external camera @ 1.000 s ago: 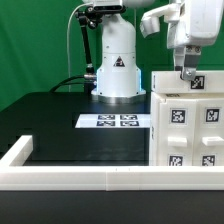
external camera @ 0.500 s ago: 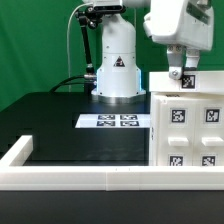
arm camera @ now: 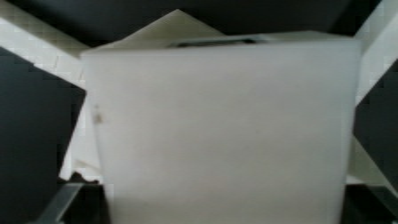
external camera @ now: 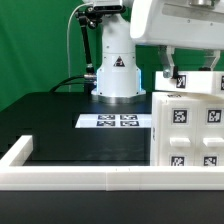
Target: Assemble cabinet
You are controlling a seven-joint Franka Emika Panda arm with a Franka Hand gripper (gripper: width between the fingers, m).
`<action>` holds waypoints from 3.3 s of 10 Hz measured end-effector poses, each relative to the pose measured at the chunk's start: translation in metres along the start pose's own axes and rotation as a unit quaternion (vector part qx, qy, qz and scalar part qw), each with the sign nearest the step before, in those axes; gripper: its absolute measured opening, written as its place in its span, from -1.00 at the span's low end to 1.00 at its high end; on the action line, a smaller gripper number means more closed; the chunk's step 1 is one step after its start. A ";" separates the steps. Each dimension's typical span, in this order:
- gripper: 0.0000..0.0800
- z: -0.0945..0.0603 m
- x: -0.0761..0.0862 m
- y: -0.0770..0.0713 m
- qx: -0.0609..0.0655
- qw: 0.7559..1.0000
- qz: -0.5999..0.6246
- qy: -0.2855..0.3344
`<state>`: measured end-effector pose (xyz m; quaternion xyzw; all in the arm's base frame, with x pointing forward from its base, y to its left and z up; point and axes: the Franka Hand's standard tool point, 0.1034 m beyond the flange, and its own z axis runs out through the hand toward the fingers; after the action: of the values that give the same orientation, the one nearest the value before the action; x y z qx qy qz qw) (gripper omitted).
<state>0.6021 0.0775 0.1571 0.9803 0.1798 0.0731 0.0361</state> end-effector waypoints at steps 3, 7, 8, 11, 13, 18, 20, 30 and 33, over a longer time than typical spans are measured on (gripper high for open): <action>0.40 -0.001 0.001 -0.002 0.001 0.996 0.086 0.001; 0.40 -0.001 0.001 -0.006 0.008 0.976 0.217 0.002; 0.40 0.000 -0.001 -0.009 0.017 0.955 0.296 0.011; 0.40 -0.004 0.001 -0.022 0.023 0.881 0.472 0.011; 0.40 -0.003 0.005 -0.023 0.033 0.824 0.566 0.016; 0.40 -0.004 0.005 -0.023 0.052 0.731 0.680 0.003; 0.40 -0.004 0.004 -0.024 0.058 0.633 0.772 -0.008; 0.97 -0.013 0.012 -0.029 0.091 0.462 0.882 -0.030; 0.99 -0.018 0.014 -0.029 0.099 0.488 0.867 -0.027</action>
Offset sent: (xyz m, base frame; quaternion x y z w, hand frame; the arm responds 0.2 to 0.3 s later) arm 0.0000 0.0000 0.0000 0.0000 0.0000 0.1938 0.9810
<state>0.6019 0.1102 0.1742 0.6394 -0.7560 0.0224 -0.1380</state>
